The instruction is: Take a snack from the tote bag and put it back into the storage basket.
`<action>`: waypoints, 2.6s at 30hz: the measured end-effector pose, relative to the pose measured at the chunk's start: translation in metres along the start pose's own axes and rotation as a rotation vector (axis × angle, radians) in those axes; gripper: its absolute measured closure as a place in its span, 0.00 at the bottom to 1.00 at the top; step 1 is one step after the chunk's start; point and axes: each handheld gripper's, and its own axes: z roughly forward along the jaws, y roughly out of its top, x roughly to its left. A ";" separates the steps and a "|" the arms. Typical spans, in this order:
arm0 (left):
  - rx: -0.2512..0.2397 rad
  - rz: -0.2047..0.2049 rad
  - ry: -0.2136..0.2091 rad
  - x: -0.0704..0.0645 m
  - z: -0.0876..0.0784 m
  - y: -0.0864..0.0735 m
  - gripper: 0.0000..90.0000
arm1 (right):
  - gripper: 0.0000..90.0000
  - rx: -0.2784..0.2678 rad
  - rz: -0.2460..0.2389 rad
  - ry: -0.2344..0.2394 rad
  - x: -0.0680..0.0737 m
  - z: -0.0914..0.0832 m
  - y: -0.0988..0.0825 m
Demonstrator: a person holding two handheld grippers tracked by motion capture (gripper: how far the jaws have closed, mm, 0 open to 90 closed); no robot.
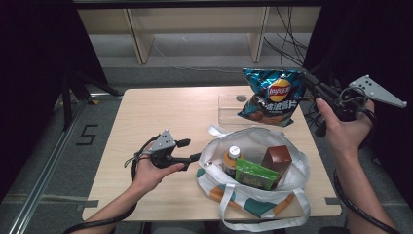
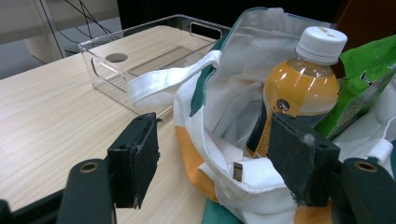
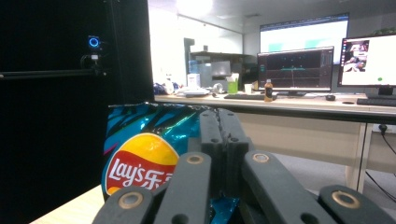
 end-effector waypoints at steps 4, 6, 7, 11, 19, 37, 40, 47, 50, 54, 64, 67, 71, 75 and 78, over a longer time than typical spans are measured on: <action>0.007 -0.002 0.006 -0.001 0.000 0.000 0.37 | 1.00 -0.005 0.000 -0.007 -0.001 0.002 0.001; 0.008 0.000 0.008 -0.001 0.000 0.000 0.37 | 1.00 0.003 -0.012 -0.016 -0.003 0.003 0.002; 0.007 -0.001 0.008 -0.001 0.000 -0.001 0.36 | 1.00 -0.008 -0.002 -0.008 -0.003 0.005 0.002; 0.007 0.000 0.010 0.000 0.000 -0.001 0.36 | 1.00 0.004 -0.007 -0.018 -0.005 0.007 0.002; 0.007 0.002 0.009 0.000 -0.001 0.000 0.36 | 1.00 0.001 0.001 -0.030 -0.009 0.015 -0.001; -0.002 -0.002 0.005 0.000 0.000 0.000 0.36 | 1.00 0.014 0.000 -0.052 -0.018 0.030 -0.004; -0.001 -0.004 0.010 0.000 0.000 0.000 0.36 | 1.00 0.015 0.006 -0.055 -0.019 0.033 -0.004; -0.006 0.000 0.004 0.001 0.000 0.000 0.36 | 1.00 0.017 0.010 -0.060 -0.022 0.038 -0.005; -0.008 -0.003 0.006 0.001 0.000 0.000 0.36 | 1.00 0.026 0.013 -0.067 -0.025 0.041 -0.006; -0.002 -0.003 0.013 0.001 0.000 0.000 0.36 | 1.00 0.024 0.003 -0.072 -0.028 0.043 -0.007; -0.012 -0.008 0.010 0.001 0.000 0.000 0.36 | 1.00 0.029 0.017 -0.081 -0.030 0.049 -0.008; -0.009 -0.010 0.019 0.001 -0.001 0.001 0.36 | 1.00 0.042 0.016 -0.089 -0.032 0.053 -0.009; -0.010 -0.003 0.018 0.002 -0.001 0.001 0.36 | 1.00 0.044 0.028 -0.094 -0.034 0.058 -0.010; -0.009 -0.009 0.019 0.001 -0.001 0.000 0.36 | 1.00 0.044 0.028 -0.100 -0.036 0.062 -0.011; -0.014 -0.010 0.011 0.002 0.000 0.000 0.36 | 1.00 0.049 0.031 -0.104 -0.038 0.064 -0.012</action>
